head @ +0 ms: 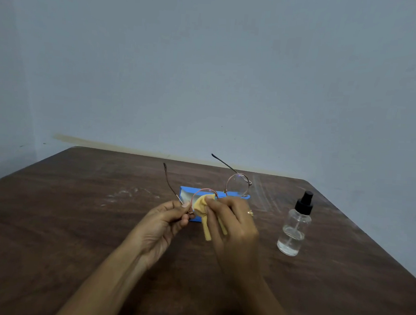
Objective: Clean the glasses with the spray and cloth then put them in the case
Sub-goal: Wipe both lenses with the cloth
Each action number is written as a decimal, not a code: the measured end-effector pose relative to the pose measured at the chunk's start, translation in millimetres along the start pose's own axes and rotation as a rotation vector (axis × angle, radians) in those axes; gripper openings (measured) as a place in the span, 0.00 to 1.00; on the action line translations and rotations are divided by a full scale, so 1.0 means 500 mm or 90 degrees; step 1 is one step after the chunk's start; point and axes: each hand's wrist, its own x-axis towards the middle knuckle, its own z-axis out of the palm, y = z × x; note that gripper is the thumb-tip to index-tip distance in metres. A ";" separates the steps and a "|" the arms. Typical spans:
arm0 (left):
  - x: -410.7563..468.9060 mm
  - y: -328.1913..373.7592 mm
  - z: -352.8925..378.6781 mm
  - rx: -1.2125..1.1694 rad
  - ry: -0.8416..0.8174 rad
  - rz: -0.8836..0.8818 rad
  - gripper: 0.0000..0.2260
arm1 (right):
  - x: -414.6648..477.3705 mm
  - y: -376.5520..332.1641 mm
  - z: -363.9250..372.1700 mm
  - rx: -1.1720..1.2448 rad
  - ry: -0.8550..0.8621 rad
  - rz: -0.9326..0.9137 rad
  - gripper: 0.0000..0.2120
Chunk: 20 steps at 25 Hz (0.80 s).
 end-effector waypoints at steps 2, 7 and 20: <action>-0.001 0.003 0.002 -0.012 0.007 -0.014 0.09 | 0.011 0.010 -0.017 -0.003 0.041 0.030 0.07; -0.003 0.017 -0.003 -0.029 0.020 -0.002 0.09 | 0.026 0.038 -0.045 -0.033 0.109 0.079 0.08; -0.010 0.014 -0.002 0.062 -0.015 0.011 0.12 | 0.034 0.061 -0.047 -0.060 0.140 0.097 0.08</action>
